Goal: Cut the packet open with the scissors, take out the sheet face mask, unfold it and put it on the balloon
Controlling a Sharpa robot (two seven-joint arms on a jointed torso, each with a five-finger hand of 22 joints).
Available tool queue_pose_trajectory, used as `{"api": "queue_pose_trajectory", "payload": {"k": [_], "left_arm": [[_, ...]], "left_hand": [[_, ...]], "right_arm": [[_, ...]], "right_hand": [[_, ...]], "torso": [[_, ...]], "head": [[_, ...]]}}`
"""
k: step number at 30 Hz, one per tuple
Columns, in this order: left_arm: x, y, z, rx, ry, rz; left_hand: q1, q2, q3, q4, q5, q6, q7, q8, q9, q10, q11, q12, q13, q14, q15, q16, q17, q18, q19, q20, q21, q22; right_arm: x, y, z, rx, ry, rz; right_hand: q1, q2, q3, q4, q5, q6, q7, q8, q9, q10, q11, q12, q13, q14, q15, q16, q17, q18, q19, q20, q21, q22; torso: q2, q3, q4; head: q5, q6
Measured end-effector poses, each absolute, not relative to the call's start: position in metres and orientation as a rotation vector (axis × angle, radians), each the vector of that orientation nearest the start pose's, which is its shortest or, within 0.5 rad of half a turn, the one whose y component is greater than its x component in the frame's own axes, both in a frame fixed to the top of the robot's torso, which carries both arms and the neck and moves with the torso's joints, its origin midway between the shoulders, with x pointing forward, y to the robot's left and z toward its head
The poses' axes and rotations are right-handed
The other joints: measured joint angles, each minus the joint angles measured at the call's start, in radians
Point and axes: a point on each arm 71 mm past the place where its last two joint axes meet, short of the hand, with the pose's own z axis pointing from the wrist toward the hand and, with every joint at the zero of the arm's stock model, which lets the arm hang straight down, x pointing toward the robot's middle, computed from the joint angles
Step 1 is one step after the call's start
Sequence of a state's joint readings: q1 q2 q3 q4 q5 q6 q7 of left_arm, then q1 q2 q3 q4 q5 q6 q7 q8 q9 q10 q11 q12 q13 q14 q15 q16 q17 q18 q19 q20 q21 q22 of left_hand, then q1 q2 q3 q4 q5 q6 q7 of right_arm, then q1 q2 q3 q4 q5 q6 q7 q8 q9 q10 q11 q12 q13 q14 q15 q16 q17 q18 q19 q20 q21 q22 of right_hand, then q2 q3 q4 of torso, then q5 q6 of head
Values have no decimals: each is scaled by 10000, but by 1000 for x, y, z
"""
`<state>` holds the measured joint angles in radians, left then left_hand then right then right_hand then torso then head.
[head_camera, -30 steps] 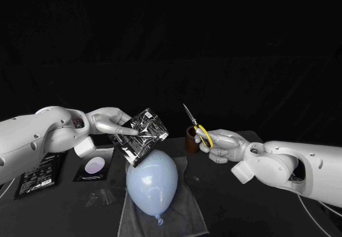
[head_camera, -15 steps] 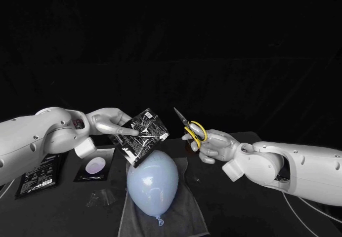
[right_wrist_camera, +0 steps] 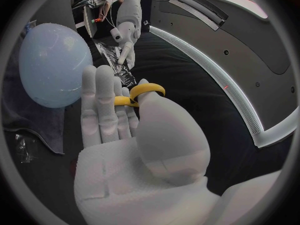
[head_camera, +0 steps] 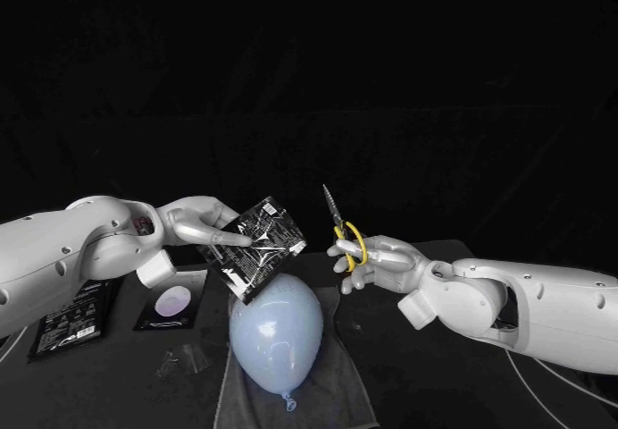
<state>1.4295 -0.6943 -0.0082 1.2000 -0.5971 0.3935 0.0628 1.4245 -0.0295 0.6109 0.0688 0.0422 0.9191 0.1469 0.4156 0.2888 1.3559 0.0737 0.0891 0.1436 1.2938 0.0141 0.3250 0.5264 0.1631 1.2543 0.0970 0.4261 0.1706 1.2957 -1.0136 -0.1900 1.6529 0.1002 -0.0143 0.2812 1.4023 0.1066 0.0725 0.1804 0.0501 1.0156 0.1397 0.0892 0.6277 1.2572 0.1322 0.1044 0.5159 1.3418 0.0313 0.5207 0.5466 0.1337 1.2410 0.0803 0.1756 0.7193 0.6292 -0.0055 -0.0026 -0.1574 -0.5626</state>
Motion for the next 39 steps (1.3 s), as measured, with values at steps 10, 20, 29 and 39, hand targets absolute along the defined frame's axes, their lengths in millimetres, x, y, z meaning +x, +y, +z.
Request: {"api": "queue_pose_trajectory", "payload": {"k": [10, 20, 29, 39], "left_arm": [[554, 196, -93, -2526, 20593, -13494], [555, 197, -94, -2599, 20528, -13454], [555, 198, -94, -2650, 20472, -13424], [556, 198, -94, -2702, 20419, -13402]], "left_hand": [[2, 2, -1, -1, 27, 17, -24, -17, 0, 0, 0, 0, -1, 0, 0, 0, 16, 1, 0, 0, 28, -2], [3, 3, -1, -1, 26, 2, -41, -21, 0, 0, 0, 0, -1, 0, 2, 0, 15, 4, 0, 0, 28, 0], [3, 3, -2, -2, 26, 24, -18, -45, 0, 0, 0, 0, 8, -2, 6, 0, 35, 5, 0, 0, 27, 12], [3, 3, 7, 7, 15, 23, -17, -17, 0, 0, 0, 0, 7, -4, 10, 0, 34, 8, 0, 0, 27, 11]], "right_arm": [[450, -238, -190, 12119, 17105, 16890], [450, -236, -192, 12171, 17267, 16619], [448, -237, -194, 11903, 17432, 15734], [450, -240, -196, 11826, 17458, 14929]], "right_hand": [[-1345, -1403, 3522, -3413, 282, 664, -427, 1182, 1019, 230, -156, 1749, 1385, 754, -755, 489, 1030, -10, 632, -379, 719, 245], [-2852, -2097, 4204, -3387, 77, 602, -690, 5868, 5721, 820, -746, 4227, 4408, 1203, -1274, 9916, 7600, -27, 1599, -787, 6731, 4322], [-2856, -2060, 3387, -3209, 13, 1402, -1128, 6637, 6136, 1294, -1455, 4816, 4408, 1232, -1589, 10468, 7640, -766, 2216, -945, 11276, 5887], [-3453, -1417, 3207, -2488, 61, 1405, -1128, 6644, 6738, 1229, -1529, 4908, 4766, 1212, -1684, 10468, 7615, -812, 2218, -1057, 12011, 5889]], "torso": [[3, 0, 0], [6, -4, 0], [0, -4, 0], [-3, -6, 2]], "head": [[-61, -19], [-131, -63], [-144, -75], [-128, -71]]}}
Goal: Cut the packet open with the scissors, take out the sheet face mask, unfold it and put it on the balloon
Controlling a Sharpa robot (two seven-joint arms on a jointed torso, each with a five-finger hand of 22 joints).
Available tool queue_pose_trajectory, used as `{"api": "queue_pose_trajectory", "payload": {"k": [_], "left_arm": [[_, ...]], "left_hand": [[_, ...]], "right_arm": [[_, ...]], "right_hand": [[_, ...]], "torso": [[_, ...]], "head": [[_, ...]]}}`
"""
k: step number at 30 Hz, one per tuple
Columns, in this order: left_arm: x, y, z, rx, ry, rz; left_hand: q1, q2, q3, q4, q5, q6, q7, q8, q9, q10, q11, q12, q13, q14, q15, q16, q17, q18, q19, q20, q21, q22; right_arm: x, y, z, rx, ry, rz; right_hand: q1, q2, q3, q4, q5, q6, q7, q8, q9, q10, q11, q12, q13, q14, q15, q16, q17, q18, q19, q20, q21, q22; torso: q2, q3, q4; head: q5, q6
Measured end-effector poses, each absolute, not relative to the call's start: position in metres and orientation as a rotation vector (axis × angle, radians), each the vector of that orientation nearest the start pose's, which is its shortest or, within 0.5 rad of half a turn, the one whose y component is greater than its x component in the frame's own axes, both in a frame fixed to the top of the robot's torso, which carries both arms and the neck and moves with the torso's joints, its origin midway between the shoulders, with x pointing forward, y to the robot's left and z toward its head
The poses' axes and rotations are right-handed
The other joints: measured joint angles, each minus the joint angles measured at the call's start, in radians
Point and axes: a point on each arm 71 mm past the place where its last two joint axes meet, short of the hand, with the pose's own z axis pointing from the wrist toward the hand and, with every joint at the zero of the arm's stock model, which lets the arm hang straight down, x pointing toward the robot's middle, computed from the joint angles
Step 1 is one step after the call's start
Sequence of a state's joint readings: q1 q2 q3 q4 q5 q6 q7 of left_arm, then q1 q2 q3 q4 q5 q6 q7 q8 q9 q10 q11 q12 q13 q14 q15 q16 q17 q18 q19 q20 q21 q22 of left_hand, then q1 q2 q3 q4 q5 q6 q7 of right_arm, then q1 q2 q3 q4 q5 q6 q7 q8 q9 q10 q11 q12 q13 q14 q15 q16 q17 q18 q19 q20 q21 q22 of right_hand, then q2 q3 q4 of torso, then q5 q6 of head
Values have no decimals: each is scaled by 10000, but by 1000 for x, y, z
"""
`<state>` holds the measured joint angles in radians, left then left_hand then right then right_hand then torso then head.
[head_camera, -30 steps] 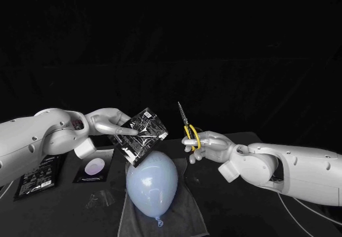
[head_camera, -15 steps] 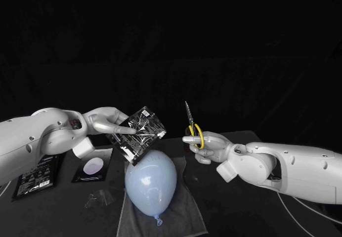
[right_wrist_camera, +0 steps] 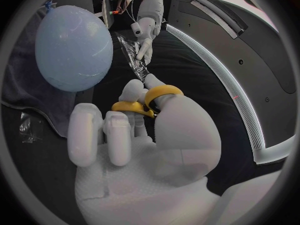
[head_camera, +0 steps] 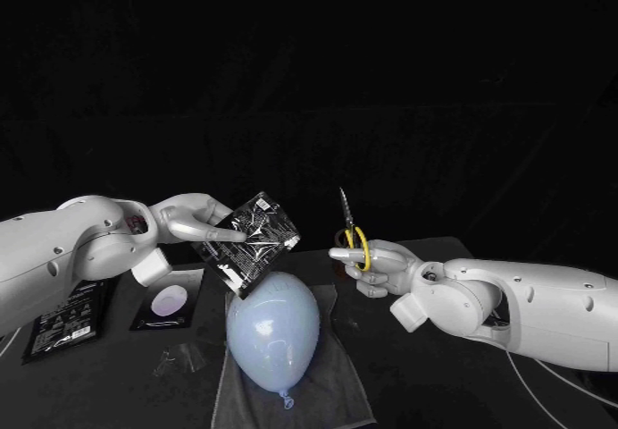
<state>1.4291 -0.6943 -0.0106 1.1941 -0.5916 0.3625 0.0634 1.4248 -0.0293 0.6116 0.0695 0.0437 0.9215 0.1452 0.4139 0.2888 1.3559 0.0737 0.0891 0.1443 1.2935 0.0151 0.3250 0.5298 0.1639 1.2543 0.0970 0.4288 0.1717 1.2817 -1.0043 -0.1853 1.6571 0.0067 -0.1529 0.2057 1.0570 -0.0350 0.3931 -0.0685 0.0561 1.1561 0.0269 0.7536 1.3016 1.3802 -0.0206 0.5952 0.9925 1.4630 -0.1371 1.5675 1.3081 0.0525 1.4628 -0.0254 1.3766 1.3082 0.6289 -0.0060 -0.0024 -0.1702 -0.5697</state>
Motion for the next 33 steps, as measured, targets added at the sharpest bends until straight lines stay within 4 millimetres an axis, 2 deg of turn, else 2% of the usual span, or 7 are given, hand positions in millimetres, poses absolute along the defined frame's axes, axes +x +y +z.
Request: {"api": "queue_pose_trajectory", "payload": {"k": [2, 3, 5, 10, 15, 25, 33], "left_arm": [[556, 198, -94, -2711, 20412, -13401], [556, 198, -94, -2714, 20410, -13401], [555, 198, -94, -2718, 20406, -13406], [555, 197, -94, -2710, 20411, -13433], [555, 195, -94, -2689, 20420, -13469], [555, 193, -94, -2682, 20429, -13521], [555, 188, -94, -2670, 20457, -13633]], "left_hand": [[0, 0, 11, 11, -14, -1, 0, 0, 0, 0, 0, 0, 0, 0, 1, 0, 1, 0, 0, 0, 0, 0], [0, 0, 11, 11, -19, -1, 0, 0, 0, 0, 0, 0, 0, 0, 1, 0, 4, 0, 0, 0, 0, 0], [0, 0, 11, 11, -22, -2, -1, 0, 0, 0, 0, 0, 0, 0, 1, 0, 10, 0, 0, 0, 0, 0], [0, 0, 11, 11, 12, -3, -1, -1, 0, 0, 0, 0, -1, 0, 3, 0, 10, 3, -1, -1, -1, -1], [-1, -1, 11, 11, 11, -5, 0, -1, 0, 0, 0, 0, -1, -15, 20, -1, 10, 4, -40, -38, -1, 13], [-5, -5, 10, 10, 11, -22, 12, -3, 0, 0, 0, 0, -2, -2, 36, -2, 21, 4, -41, -38, -1, 13], [-6, -6, 10, 10, 11, -40, -4, -4, 0, 0, 0, 0, -2, -3, 38, -2, 21, 5, -40, -37, -1, 12]], "right_arm": [[450, -240, -196, 11849, 17480, 14954], [450, -240, -197, 11866, 17496, 14997], [451, -239, -197, 11928, 17528, 15119], [451, -239, -197, 12073, 17522, 15402], [451, -239, -196, 12155, 17529, 15637], [449, -234, -195, 12009, 17860, 16231], [447, -232, -195, 11582, 18350, 16480]], "right_hand": [[-98, 98, -230, 231, -15, -541, -320, 178, -66, -27, -28, 1, 304, -18, -50, -1, 0, -1, 0, -1, -99, 0], [-724, 724, -410, 411, -59, -1264, -392, 58, -607, -63, -45, 0, 1366, -29, -63, -1, -2, -1, 1, -1, -180, 0], [-1311, 1311, -528, 528, -75, -1927, -155, -1530, -1931, -70, -38, 0, 2044, 36, 137, -1, -9, -2, 9, 11, -461, -1], [-1405, 1404, 131, 147, -55, -2307, 417, -4458, -4259, -248, 140, 0, 2169, 34, 733, -777, -8, 323, -705, 605, -3211, -7], [-1362, 1387, 364, 132, -46, -2360, 784, -5779, -5386, -494, 390, -1435, -861, 53, 821, -1658, -6, 400, -340, 752, -2639, -9], [-238, 1398, 355, 144, -77, -2148, 1073, -6497, -6082, -413, 745, -4721, -4315, 30, 1020, -1713, 1, 398, -162, 884, -2470, -4], [43, 1140, 1208, -184, 1, -1393, 570, -5914, -5604, -150, 869, -2498, -1660, 6, 751, -1808, 0, 385, -215, 643, -2593, -1]], "torso": [[0, 0, 0], [0, 0, 1], [0, 0, 1], [0, 1, -2], [1, 2, -9], [8, 14, -15], [3, 14, -2]], "head": [[16, 2], [25, 2], [36, 5], [95, 16], [124, 29], [141, 20], [234, 35]]}}
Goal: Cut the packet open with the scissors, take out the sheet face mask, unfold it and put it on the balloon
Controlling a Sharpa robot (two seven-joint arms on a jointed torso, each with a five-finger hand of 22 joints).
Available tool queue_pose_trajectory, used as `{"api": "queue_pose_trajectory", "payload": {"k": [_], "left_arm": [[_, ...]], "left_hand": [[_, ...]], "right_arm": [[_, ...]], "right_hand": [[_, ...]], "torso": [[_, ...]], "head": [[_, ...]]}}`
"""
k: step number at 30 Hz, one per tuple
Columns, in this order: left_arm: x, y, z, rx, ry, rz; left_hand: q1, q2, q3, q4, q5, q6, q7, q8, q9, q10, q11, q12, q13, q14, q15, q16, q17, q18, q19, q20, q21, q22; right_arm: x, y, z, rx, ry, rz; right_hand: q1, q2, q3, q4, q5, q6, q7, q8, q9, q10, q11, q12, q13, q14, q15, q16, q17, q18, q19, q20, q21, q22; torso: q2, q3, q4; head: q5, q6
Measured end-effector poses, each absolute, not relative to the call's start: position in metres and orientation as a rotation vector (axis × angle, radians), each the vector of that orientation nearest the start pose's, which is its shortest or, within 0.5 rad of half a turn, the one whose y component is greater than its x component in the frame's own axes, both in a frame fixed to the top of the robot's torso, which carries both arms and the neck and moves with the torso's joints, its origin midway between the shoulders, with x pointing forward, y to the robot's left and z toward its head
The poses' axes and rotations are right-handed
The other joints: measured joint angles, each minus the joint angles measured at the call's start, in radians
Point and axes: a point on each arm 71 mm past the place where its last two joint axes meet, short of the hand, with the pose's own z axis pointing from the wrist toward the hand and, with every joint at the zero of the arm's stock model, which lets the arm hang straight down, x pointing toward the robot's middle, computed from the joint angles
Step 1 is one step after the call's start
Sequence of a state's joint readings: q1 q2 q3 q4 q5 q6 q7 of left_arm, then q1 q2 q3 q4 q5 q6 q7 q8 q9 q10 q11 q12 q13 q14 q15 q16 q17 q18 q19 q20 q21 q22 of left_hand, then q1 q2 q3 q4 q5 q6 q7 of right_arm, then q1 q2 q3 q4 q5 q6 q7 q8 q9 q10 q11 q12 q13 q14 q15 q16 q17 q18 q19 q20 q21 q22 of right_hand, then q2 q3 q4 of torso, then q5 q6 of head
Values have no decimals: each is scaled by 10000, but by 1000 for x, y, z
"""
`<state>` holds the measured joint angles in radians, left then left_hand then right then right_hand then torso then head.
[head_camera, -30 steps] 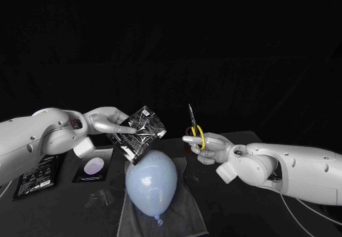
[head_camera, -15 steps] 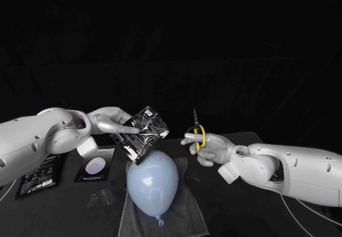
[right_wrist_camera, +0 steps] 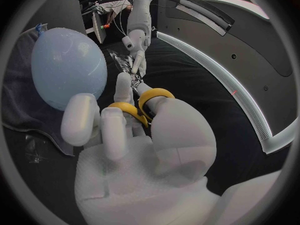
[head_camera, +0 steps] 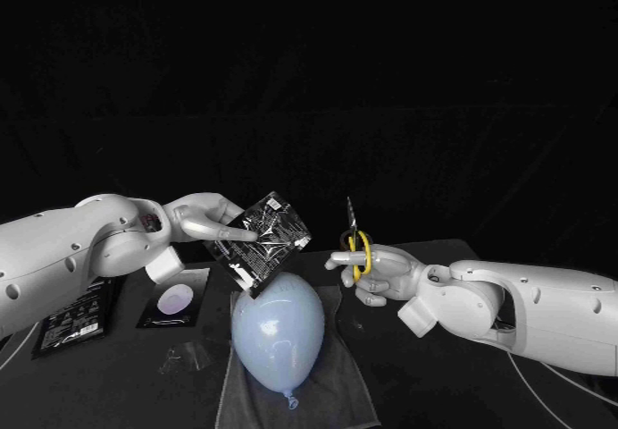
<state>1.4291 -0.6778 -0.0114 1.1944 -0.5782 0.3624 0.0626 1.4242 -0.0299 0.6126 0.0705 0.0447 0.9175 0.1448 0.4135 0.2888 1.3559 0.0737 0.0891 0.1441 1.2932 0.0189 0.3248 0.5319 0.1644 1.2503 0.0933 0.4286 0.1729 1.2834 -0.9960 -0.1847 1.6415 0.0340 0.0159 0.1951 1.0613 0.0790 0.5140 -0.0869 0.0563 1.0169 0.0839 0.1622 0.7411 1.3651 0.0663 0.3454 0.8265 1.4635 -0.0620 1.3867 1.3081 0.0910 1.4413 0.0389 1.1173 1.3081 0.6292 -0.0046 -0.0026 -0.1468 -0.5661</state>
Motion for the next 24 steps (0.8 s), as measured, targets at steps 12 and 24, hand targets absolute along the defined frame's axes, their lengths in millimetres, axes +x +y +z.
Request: {"api": "queue_pose_trajectory", "payload": {"k": [12, 24], "left_arm": [[555, 176, -95, -2385, 21027, -13781], [554, 169, -87, -1503, 22039, -13814]], "left_hand": [[-5, -5, -1, -1, -11, -1, 0, -14, 3, 0, 0, 0, 9, 26, -20, 42, 16, 0, 1, 1, 40, 4], [-40, -40, 43, -45, 1, 22, 23, -15, 3, 0, 0, 1, 9, -3, -48, 42, 41, 2, 2, 2, 40, 20]], "right_arm": [[437, -229, -191, 10008, 19615, 15869], [416, -228, -191, 8012, 21342, 14934]], "right_hand": [[-947, -1211, 424, 645, -48, 626, -812, 2812, 4050, 214, -544, 1302, 4638, 30, -534, 1808, -8, -74, 122, -408, 574, -5], [-1217, -2300, -944, 1566, -63, -9, -444, 1481, 3421, 274, -663, 1338, 4636, 24, -350, 1808, 0, -224, 267, -395, 1578, -5]], "torso": [[-1, -6, -7], [-1, 2, -26]], "head": [[174, -16], [237, 3]]}}
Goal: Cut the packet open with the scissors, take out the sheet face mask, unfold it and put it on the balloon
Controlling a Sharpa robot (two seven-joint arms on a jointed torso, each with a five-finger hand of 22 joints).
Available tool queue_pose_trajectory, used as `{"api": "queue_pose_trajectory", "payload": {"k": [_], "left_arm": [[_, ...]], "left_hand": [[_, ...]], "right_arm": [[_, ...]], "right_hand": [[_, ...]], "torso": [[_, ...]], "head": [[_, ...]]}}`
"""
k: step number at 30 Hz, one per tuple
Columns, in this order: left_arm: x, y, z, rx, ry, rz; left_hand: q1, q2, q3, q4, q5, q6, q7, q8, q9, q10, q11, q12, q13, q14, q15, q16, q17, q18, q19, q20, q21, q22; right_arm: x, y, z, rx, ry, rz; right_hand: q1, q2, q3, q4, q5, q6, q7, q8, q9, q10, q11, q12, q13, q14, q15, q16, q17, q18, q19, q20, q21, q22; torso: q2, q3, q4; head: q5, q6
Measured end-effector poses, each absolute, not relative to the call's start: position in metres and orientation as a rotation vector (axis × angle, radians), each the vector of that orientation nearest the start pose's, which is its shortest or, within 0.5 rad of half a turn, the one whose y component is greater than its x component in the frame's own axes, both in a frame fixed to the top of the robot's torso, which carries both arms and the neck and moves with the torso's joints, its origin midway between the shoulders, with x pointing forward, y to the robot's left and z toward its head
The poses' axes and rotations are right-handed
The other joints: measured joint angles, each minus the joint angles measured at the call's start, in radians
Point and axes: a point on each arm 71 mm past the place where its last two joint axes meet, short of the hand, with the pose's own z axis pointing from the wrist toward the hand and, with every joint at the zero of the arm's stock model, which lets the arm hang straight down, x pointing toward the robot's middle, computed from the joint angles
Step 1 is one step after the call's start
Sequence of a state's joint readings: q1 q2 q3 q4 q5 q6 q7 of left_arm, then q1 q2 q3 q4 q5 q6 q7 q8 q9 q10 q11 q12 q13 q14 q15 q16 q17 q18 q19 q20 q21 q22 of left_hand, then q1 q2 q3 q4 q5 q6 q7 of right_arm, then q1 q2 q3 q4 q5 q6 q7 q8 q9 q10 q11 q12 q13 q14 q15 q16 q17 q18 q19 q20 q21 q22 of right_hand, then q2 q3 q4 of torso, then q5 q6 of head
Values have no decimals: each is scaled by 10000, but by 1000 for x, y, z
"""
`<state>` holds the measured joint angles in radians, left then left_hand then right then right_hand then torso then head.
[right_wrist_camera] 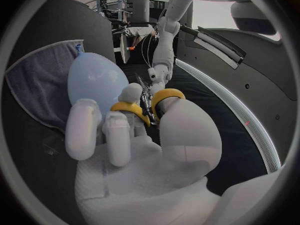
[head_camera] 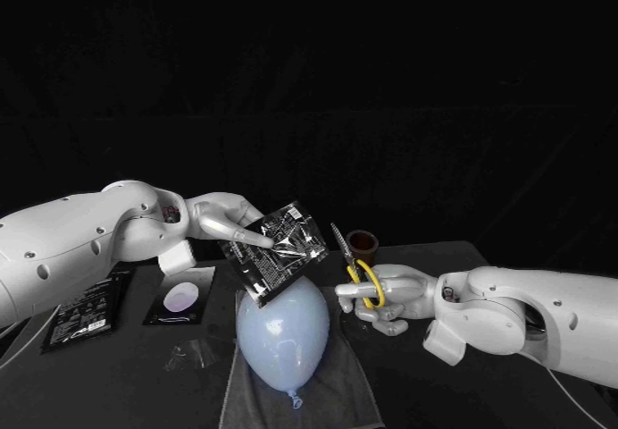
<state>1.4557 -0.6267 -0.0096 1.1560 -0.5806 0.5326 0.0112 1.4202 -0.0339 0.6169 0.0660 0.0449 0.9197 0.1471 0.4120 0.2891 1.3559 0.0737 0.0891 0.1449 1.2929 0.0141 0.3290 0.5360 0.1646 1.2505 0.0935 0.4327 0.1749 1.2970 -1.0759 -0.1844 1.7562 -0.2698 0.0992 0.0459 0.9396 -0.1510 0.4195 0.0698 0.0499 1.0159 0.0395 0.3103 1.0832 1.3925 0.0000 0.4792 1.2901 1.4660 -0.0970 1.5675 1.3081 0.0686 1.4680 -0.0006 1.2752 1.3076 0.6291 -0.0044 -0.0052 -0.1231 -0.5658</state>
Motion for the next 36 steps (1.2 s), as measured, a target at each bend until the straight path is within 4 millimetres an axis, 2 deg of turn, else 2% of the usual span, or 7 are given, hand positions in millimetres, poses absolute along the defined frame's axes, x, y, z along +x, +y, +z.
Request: {"api": "queue_pose_trajectory", "payload": {"k": [3, 5, 11, 23, 27, 30, 36], "left_arm": [[553, 168, -87, -1304, 22193, -13798], [553, 168, -87, -1185, 22250, -13801], [552, 168, -87, -993, 22296, -13831], [551, 170, -86, -829, 22281, -13862], [551, 172, -86, -836, 22271, -13844], [551, 172, -86, -830, 22269, -13836], [551, 172, -86, -792, 22277, -13804]], "left_hand": [[1, 0, 0, 0, 0, -1, 0, 0, 0, 0, 0, 0, 0, 0, 1, 0, 0, 1, 0, 0, 0, 0], [1, 1, 0, 0, 0, -1, 0, -1, 0, 0, 0, 0, 0, 0, 1, 0, 10, 0, 0, 0, 0, 0], [4, 4, -1, 0, 0, -2, -1, -4, 0, 0, 0, 0, -1, 1, 4, 0, 9, 1, 0, 1, 0, -1], [16, 16, -2, 1, -1, -4, -3, -35, 2, 0, 0, 0, -2, 1, 8, -1, 19, 1, 1, 2, -1, 9], [18, 18, -3, 1, -7, -4, -3, -36, 3, 0, 0, 0, 6, 1, 10, -1, 22, 1, 1, 2, -1, 8], [20, 19, -3, 1, -11, -5, -4, -39, 5, 0, 0, 0, 7, -14, 25, -1, 22, 1, 1, 2, -1, 8], [24, 24, -4, 1, -17, -7, -5, -52, 67, 0, 0, 0, 7, -14, 26, -1, 22, 1, 1, 2, 39, 9]], "right_arm": [[410, -231, -190, 7682, 21497, 14696], [407, -232, -190, 7481, 21575, 14549], [401, -230, -188, 7004, 21767, 14269], [398, -232, -188, 6613, 21851, 13863], [396, -232, -188, 6510, 21874, 13846], [395, -231, -187, 6436, 21907, 13858], [393, -229, -187, 6277, 22035, 13915]], "right_hand": [[120, -167, -267, 78, 0, -172, -30, -622, -410, 0, 0, 0, 0, 7, 195, -1, 0, -1, -25, 210, 328, 2], [185, -231, -409, 127, 0, -212, -17, -848, -577, 0, 1, 0, 0, -16, 241, -2, 0, -153, -20, 228, 527, 3], [416, -286, -949, 307, 0, -231, -33, -1636, -1069, 0, 1, 0, 0, 10, 513, -10, 0, -158, -22, 483, 1013, 5], [648, -241, -1969, 674, 1, -232, -34, -2397, -1601, -4, 5, 0, 0, -5, 792, -2, -9, -159, -25, 792, 1169, 2], [843, -222, -2935, 1009, 1, -232, -34, -2445, -1947, -4, 5, 0, 0, 3, 831, -2, -8, -160, -21, 836, 1150, -2], [1896, 266, -4919, 1815, 48, -232, -34, -2140, -2219, -4, 6, 0, 0, -13, 849, -2, -8, -159, -22, 836, 973, -3], [2241, 297, -5591, 2225, 41, -232, -34, -1963, -2323, -5, 7, -1, 0, -13, 850, -7, -5, -160, -23, 837, 687, -2]], "torso": [[-1, -2, 1], [-1, -2, 2], [-1, -14, 19], [4, -27, 39], [3, -22, 39], [2, -16, 30], [0, -8, 21]], "head": [[-8, 2], [-16, 4], [-45, -20], [-24, -115], [14, -146], [35, -160], [35, -192]]}}
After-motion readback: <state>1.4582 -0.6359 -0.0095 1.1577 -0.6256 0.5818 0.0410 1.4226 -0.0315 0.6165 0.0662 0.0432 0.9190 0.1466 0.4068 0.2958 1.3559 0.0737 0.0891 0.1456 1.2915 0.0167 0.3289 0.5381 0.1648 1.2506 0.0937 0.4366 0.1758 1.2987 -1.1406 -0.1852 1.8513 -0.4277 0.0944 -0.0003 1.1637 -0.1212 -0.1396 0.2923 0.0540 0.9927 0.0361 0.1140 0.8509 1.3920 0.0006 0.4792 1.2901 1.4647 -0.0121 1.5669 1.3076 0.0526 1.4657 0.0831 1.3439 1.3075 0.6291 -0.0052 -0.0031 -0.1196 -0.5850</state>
